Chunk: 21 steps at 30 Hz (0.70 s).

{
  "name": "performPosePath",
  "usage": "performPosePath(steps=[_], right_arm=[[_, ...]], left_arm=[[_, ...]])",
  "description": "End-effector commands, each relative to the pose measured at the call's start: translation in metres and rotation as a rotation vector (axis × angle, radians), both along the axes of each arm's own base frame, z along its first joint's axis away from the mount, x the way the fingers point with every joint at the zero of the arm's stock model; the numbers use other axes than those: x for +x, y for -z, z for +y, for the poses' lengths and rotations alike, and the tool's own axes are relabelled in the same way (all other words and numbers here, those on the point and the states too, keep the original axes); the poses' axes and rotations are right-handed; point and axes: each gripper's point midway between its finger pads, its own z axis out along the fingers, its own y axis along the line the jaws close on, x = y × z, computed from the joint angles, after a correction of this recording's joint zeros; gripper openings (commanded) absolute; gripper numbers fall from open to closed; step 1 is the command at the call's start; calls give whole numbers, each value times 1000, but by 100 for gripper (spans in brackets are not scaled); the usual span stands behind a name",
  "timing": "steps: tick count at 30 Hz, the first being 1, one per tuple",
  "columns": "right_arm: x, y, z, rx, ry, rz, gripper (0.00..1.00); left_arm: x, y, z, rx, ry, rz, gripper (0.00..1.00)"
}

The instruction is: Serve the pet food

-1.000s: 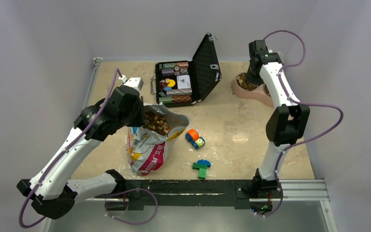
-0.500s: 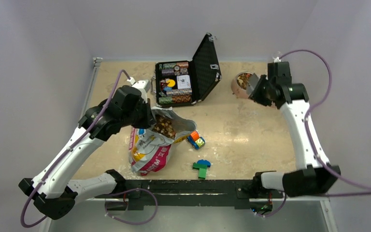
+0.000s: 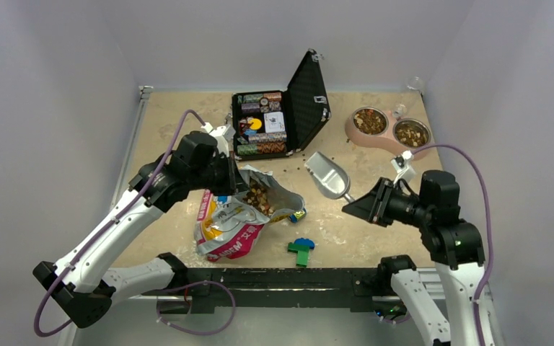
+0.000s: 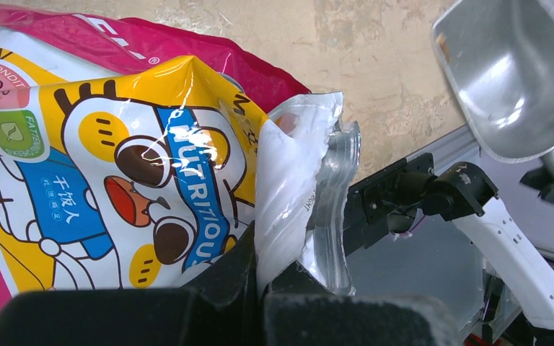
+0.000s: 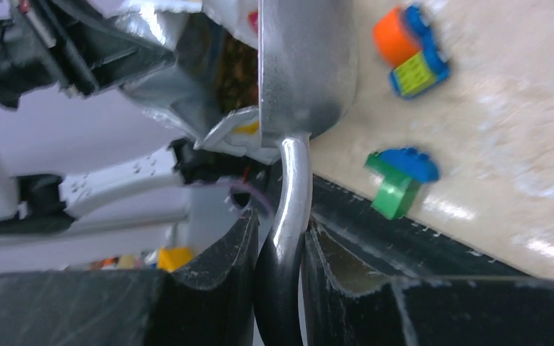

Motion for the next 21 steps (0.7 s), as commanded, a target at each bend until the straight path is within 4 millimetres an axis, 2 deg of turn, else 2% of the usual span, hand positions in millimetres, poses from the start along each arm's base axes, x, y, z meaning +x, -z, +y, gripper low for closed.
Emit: performPosePath(steps=[1,5,9,12,17,21], right_arm=[[-35,-16,30,226,-201,48,0],[-59,-4,31,183,-313,130,0],[-71,-18,38,193,-415,132,0],[-73,-14,45,152,-465,182,0],[-64,-4,69,112,-495,246,0],[-39,1,94,2,-454,309,0]], left_arm=[[0,-35,-18,-110,39,-43,0],[-1,-34,-25,-125,55,-15,0],[-6,-33,-25,-127,75,-12,0],[-9,-34,-23,-122,86,-20,0],[-16,-43,-29,-148,142,-41,0],[-30,-46,-42,-167,221,-21,0]])
